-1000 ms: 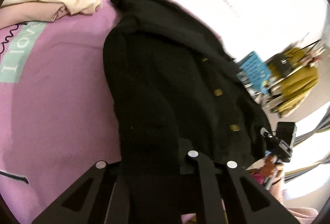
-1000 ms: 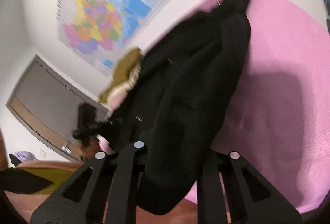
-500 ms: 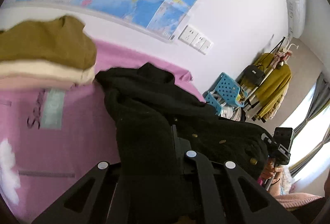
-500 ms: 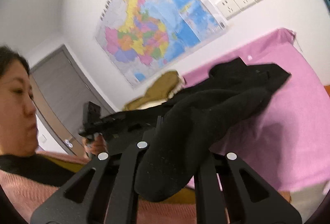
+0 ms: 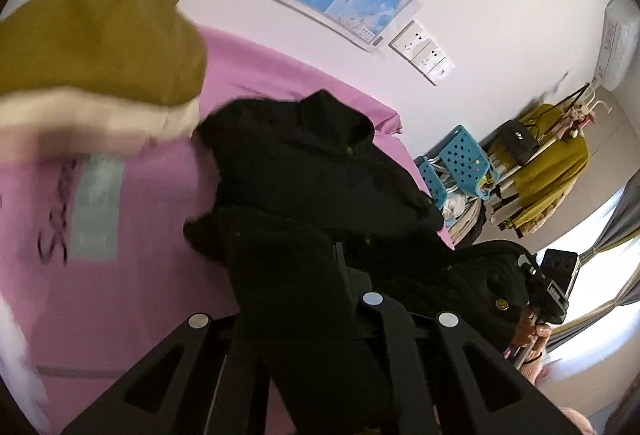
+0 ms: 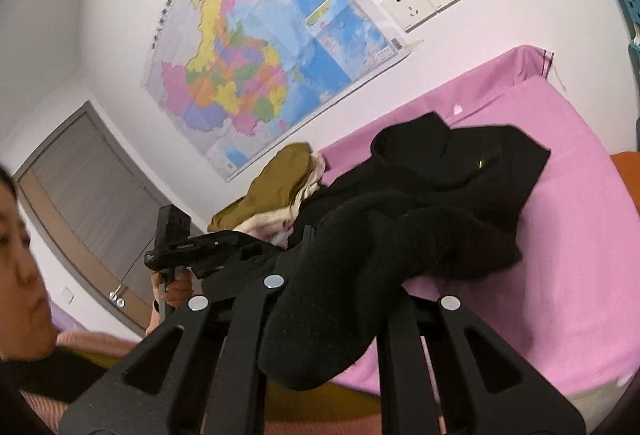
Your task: Fold large clothes
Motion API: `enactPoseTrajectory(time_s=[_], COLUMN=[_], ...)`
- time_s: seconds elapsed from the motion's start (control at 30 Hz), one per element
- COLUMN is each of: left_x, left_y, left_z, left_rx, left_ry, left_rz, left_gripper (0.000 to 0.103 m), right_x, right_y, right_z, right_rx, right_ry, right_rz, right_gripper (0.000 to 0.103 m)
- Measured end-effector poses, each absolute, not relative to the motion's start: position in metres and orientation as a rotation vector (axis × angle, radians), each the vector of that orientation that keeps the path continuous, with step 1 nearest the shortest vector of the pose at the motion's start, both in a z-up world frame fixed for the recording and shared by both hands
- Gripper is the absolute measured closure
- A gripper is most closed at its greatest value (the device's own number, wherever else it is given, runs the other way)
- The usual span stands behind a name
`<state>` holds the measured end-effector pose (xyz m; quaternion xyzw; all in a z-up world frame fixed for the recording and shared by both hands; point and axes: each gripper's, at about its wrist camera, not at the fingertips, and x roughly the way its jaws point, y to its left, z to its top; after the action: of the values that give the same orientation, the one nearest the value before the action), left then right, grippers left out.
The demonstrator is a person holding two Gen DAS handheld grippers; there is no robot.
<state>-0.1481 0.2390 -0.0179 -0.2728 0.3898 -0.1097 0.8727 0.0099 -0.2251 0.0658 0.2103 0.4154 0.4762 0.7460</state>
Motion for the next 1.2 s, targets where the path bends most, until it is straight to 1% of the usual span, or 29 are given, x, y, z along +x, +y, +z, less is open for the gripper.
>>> enactPoseTrajectory(time_s=[0.27, 0.47, 0.93, 1.03, 1.2], left_x=[-0.087, -0.041, 0.044, 0.064, 0.093], left_y=[0.243, 0.243, 0.253, 0.258, 0.271], left_z=[0.016, 0.028, 0.002, -0.01, -0.032], left_rx=[-0.478, -0.441, -0.428, -0.433, -0.479], left_ry=[0.837, 0.855, 0.966, 0.997, 1.056], left_rz=[-0.189, -0.172, -0.112, -0.095, -0.066], left_gripper=[0.095, 0.095, 0.094, 0.092, 0.091], right_x=[0.071, 0.119, 0.202, 0.219, 0.236], right_y=[-0.203, -0.19, -0.16, -0.155, -0.147], right_z=[0.077, 0.067, 0.021, 0.002, -0.023], right_rx=[0.44, 0.48, 0.505, 0.52, 0.522], right_ry=[0.896, 0.927, 1.064, 1.113, 1.172], right_rz=[0.985, 0.931, 0.848, 0.81, 0.768], right_gripper=[0.093, 0.093, 0.092, 0.09, 0.087])
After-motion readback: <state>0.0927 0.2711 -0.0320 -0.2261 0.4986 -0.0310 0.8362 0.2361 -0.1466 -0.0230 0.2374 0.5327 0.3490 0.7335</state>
